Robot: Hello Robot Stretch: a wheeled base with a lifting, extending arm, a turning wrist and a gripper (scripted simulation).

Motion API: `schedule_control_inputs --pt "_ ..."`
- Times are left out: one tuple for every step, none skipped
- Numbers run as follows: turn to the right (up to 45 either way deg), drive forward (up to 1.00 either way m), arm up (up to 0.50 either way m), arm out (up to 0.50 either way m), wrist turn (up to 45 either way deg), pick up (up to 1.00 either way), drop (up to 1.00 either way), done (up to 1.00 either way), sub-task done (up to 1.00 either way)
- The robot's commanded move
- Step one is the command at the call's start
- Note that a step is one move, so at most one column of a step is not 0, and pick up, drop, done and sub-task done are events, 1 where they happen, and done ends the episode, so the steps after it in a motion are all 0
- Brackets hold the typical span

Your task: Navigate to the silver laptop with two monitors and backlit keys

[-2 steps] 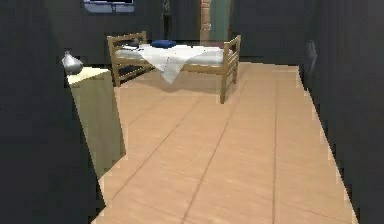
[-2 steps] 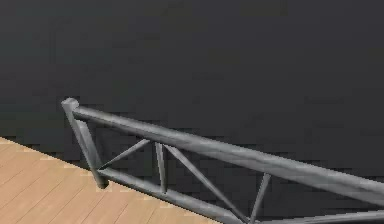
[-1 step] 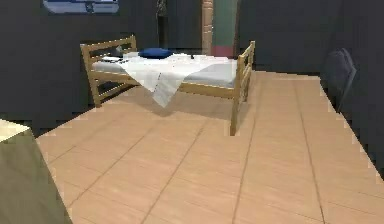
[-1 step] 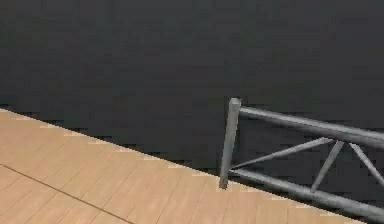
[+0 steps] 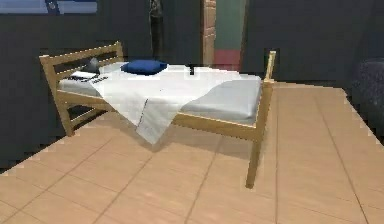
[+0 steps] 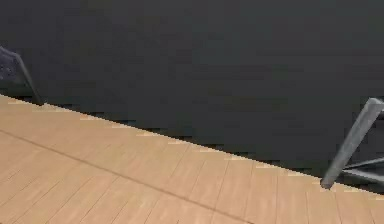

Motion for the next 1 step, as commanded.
schedule_control_inputs --pt "-30.0 0.0 0.0 0.0 0.0 0.0 0.0 0.0 0.0"
